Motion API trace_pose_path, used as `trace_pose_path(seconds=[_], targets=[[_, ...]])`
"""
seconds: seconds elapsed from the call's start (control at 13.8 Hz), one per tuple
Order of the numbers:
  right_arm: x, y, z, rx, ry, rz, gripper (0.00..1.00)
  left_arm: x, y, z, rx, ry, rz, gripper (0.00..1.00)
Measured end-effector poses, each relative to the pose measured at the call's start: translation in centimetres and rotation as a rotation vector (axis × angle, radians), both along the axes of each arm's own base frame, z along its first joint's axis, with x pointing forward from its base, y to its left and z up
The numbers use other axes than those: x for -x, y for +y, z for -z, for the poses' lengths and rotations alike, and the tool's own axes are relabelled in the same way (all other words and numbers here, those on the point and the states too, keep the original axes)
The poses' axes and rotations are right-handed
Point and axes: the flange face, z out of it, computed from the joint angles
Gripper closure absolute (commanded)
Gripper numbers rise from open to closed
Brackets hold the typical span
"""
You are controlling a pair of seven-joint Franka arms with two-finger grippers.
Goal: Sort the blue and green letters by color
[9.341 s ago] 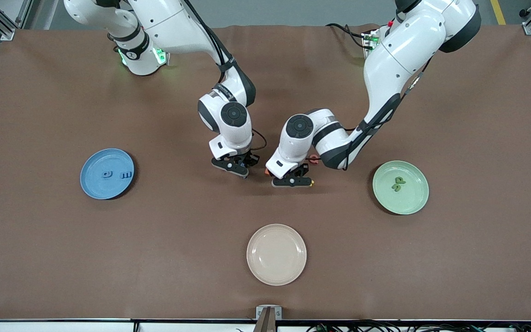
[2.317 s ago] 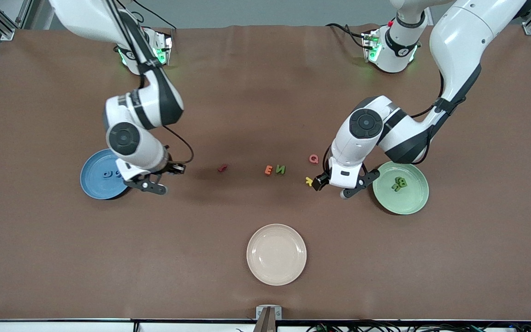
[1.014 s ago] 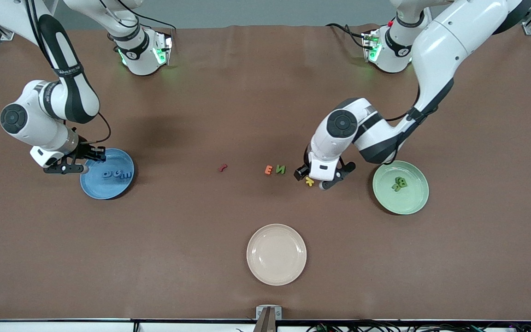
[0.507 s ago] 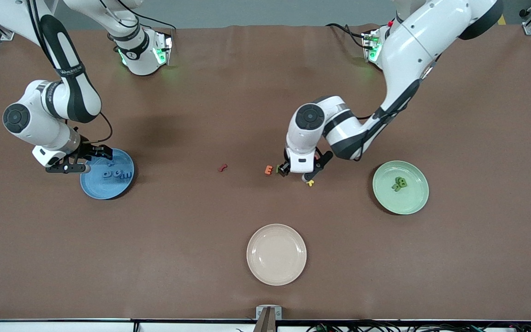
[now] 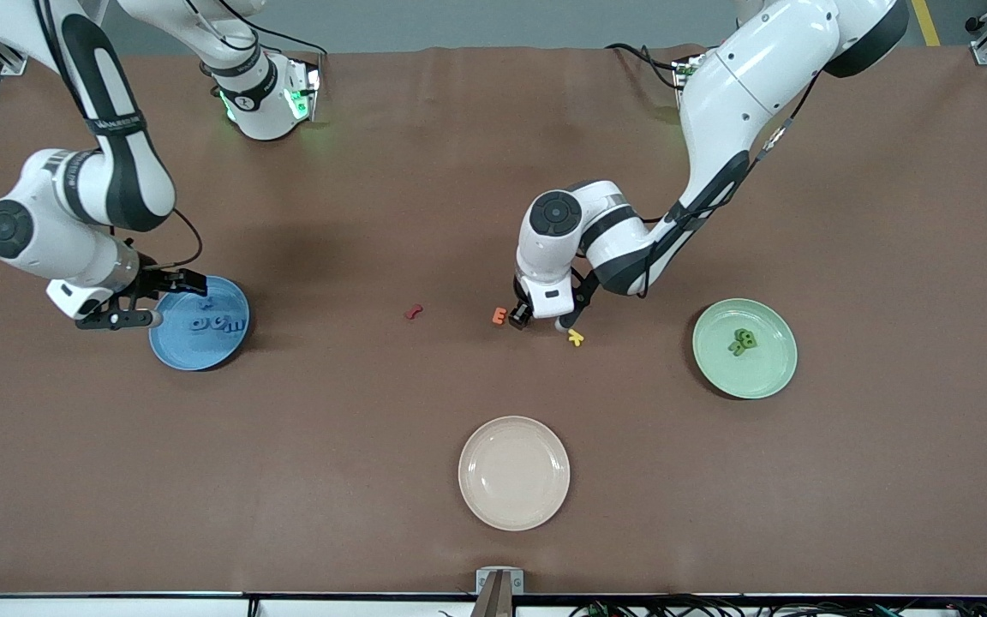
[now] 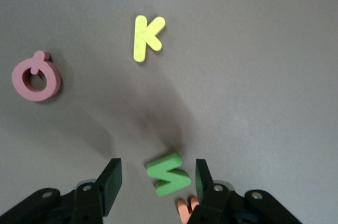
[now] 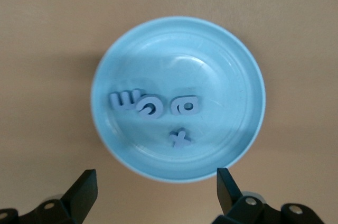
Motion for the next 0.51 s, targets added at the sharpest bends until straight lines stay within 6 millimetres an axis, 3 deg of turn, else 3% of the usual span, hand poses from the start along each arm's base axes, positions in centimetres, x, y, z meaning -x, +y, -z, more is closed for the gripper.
trace_pose_path(seconds=[0.36,0.51], targets=[[-4.8,1.8,-13.8,-0.01,0.033,-0.021,0.0,1.1,-0.9,1.7,0.011,0.021,0.004,0.4],[-6.1,2.7,-18.6,-0.006,0.017,-0.032,0.0,1.6,-1.4,2.0,0.021,0.02,0.005,0.49]])
